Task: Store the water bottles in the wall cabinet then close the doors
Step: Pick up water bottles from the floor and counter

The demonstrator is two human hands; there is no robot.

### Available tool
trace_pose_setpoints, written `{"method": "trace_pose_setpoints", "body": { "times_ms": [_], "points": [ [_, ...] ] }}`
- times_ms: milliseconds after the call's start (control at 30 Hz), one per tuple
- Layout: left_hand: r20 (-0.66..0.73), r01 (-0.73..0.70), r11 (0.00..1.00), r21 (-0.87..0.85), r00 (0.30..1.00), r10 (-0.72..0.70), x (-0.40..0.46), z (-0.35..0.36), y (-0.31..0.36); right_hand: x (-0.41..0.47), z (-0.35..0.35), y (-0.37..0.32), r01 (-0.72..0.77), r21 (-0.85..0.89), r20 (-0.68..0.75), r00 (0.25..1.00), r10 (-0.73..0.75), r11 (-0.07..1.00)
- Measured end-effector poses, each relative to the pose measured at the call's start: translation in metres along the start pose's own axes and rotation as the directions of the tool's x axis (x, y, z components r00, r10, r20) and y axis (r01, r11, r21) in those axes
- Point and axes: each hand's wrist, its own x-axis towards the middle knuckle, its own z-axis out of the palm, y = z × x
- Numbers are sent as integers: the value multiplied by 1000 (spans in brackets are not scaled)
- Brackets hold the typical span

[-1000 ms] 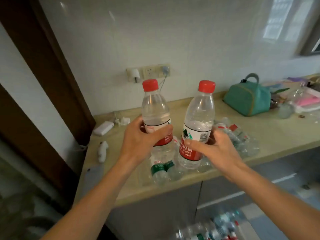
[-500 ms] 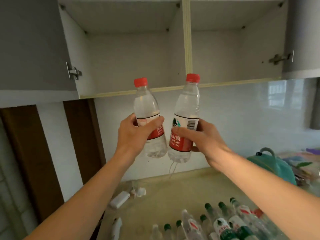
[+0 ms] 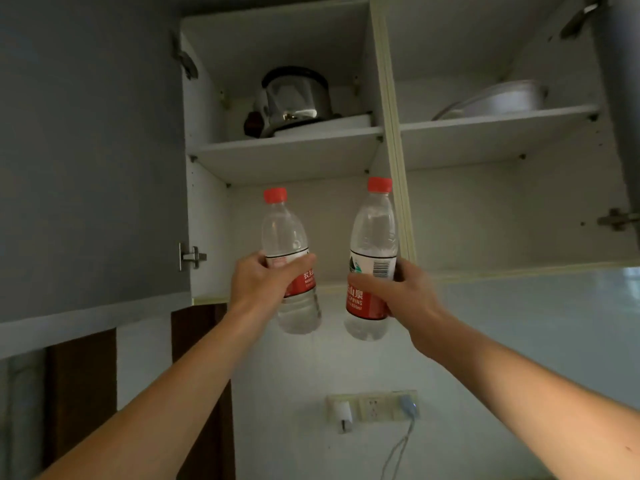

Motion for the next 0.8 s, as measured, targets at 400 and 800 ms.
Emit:
{"method": "trace_pose_setpoints", "body": {
  "times_ms": [400,800],
  "points": [
    [-30,-120,991,55,992,122,145,3,-29,121,49,10,107,-28,-36,994,-108,994],
    [-15,-87,989,120,996,89,216,9,-111,201,88,56,7,-142,-35,999,-12,990]
  ]
}}
